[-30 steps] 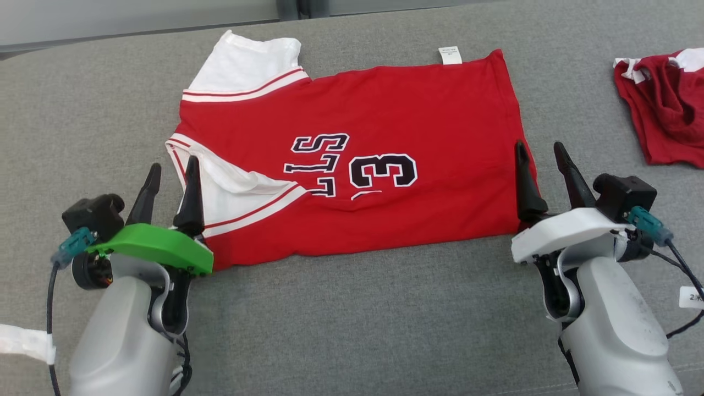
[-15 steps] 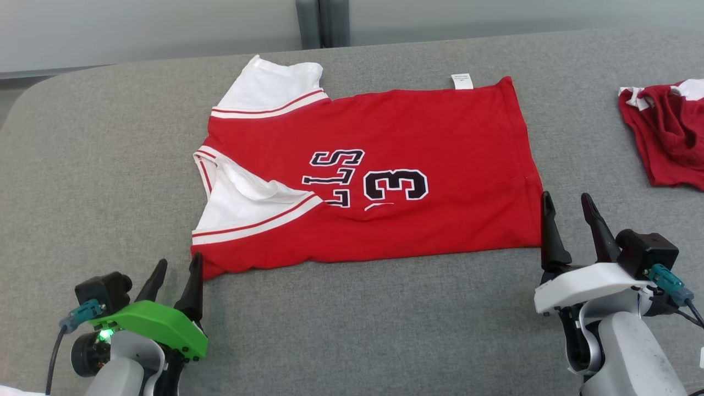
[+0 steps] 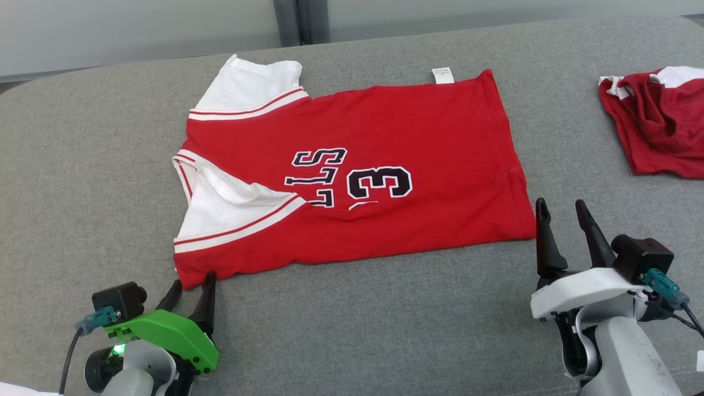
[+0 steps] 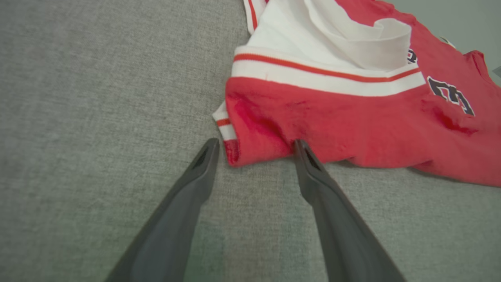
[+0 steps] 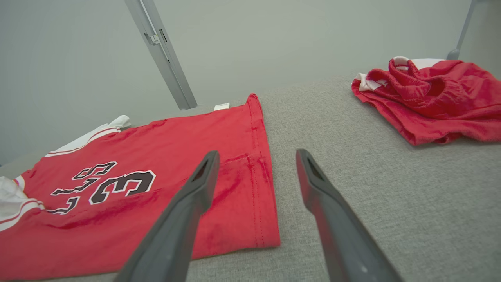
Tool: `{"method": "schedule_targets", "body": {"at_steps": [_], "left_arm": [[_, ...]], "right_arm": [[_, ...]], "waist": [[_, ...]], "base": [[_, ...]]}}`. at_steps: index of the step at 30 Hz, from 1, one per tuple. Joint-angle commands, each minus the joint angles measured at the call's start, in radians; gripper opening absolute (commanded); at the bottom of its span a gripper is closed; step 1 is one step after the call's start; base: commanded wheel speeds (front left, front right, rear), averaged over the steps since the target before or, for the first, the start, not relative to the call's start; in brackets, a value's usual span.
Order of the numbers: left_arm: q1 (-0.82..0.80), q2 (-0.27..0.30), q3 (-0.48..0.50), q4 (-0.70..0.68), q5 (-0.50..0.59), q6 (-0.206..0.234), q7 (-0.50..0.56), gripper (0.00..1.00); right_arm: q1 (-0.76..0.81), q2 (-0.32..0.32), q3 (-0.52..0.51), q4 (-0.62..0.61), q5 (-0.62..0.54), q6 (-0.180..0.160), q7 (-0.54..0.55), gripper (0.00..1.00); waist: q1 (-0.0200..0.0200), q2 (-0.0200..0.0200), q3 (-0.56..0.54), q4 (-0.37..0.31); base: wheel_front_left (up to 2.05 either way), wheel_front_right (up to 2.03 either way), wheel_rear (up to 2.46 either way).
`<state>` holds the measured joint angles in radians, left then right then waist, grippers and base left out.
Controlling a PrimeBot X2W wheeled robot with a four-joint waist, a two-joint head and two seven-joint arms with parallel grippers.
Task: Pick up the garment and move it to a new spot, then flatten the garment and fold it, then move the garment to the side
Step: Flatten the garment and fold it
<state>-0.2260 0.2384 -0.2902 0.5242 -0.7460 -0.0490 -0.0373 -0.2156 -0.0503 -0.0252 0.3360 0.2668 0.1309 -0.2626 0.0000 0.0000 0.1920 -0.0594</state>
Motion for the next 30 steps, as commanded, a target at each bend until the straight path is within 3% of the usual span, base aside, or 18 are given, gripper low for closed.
{"method": "schedule_targets", "body": {"at_steps": [1, 4, 5, 8, 9, 11, 12, 13, 30], "left_arm": [[0.002, -0.003, -0.003, 0.007, -0.006, 0.005, 0.004, 0.39], [-0.006, -0.014, -0.003, 0.015, -0.016, 0.000, 0.007, 0.21], [-0.008, -0.018, -0.001, 0.016, -0.023, -0.004, 0.005, 0.20], [-0.013, -0.027, 0.014, 0.017, -0.047, -0.016, 0.000, 0.31], [-0.014, -0.026, 0.014, 0.018, -0.049, -0.017, -0.001, 0.29], [-0.015, -0.028, 0.017, 0.016, -0.056, -0.021, -0.010, 0.17], [-0.016, -0.026, 0.019, 0.016, -0.056, -0.021, -0.015, 0.03], [-0.017, -0.026, 0.020, 0.018, -0.058, -0.022, -0.019, 0.00], [-0.007, -0.006, 0.009, -0.028, -0.021, -0.019, -0.093, 0.00]], "right_arm": [[0.003, -0.001, -0.001, 0.005, -0.002, 0.000, -0.002, 1.00], [0.001, -0.001, 0.000, 0.017, -0.003, 0.000, 0.006, 1.00], [0.001, -0.001, 0.000, 0.022, -0.003, 0.000, 0.005, 1.00], [-0.001, -0.001, 0.000, 0.038, -0.004, 0.000, 0.007, 1.00], [-0.002, -0.001, -0.001, 0.043, -0.004, 0.000, 0.006, 1.00], [-0.004, -0.001, -0.003, 0.053, -0.004, 0.000, 0.006, 1.00], [-0.005, -0.001, -0.004, 0.059, -0.004, 0.000, 0.006, 1.00], [-0.007, -0.001, -0.003, 0.064, -0.004, 0.000, 0.006, 1.00], [-0.105, -0.001, -0.022, 0.305, 0.006, 0.000, 0.085, 1.00]], "waist": [[0.0000, 0.0000, 0.000, -0.003], [0.0000, 0.0000, -0.004, -0.004], [0.0000, 0.0000, -0.006, -0.004], [0.0000, 0.0000, -0.011, -0.002], [0.0000, 0.0000, -0.013, -0.001], [0.0000, 0.0000, -0.015, 0.002], [0.0000, 0.0000, -0.016, 0.003], [0.0000, 0.0000, -0.017, 0.004], [0.0000, 0.0000, -0.015, 0.031]], "base": [[0.00, 0.00, 0.00], [0.00, 0.00, 0.00], [0.00, 0.00, 0.00], [0.00, 0.00, 0.00], [0.00, 0.00, 0.00], [0.00, 0.00, 0.00], [0.00, 0.00, 0.00], [0.00, 0.00, 0.00], [0.00, 0.00, 0.00]]}}
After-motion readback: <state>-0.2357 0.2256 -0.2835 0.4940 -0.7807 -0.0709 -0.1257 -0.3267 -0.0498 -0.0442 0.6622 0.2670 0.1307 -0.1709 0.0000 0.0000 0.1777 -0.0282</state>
